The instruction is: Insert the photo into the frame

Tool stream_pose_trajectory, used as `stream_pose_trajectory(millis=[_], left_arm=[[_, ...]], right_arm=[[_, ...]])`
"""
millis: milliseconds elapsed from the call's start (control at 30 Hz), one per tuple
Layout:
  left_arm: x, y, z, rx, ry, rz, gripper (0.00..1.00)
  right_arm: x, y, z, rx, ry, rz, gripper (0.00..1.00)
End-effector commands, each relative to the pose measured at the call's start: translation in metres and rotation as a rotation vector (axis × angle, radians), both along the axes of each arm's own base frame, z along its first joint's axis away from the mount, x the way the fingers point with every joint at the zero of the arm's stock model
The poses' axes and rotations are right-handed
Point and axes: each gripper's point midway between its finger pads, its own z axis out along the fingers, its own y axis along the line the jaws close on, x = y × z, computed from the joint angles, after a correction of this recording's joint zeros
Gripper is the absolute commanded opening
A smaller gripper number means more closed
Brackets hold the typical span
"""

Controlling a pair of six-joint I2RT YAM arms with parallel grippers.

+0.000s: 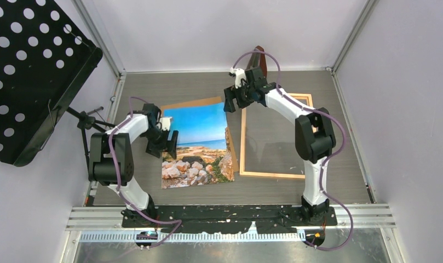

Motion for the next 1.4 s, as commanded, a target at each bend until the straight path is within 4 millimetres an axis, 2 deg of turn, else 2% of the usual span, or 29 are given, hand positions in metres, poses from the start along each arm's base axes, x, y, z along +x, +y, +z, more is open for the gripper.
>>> stream_pose_trajectory(millis=[0, 200, 767, 1000, 1367], left_arm=[[0.013, -0.008, 0.009, -0.057, -0.019, 0.022, 0.80], [0.013, -0.013, 0.009, -0.083, -0.009, 0.033, 0.78], [0.014, -0.011, 0.019, -0.072, -0.056, 0.029, 0.75], [0.016, -0.013, 0.022, -0.080, -0.072, 0.027, 0.74], [0.019, -0.017, 0.022, -0.106, -0.071, 0.028, 0.73]], right_arm=[[0.021, 0.015, 0.007, 0.063, 0.005, -0.037, 0.85], [0.033, 0.023, -0.025, 0.058, 0.073, -0.070, 0.84], [0.058, 0.041, -0.062, 0.085, 0.154, -0.081, 0.77], [0.062, 0.049, -0.070, 0.108, 0.181, -0.080, 0.67], [0.058, 0.055, -0.083, 0.125, 0.215, -0.063, 0.41]])
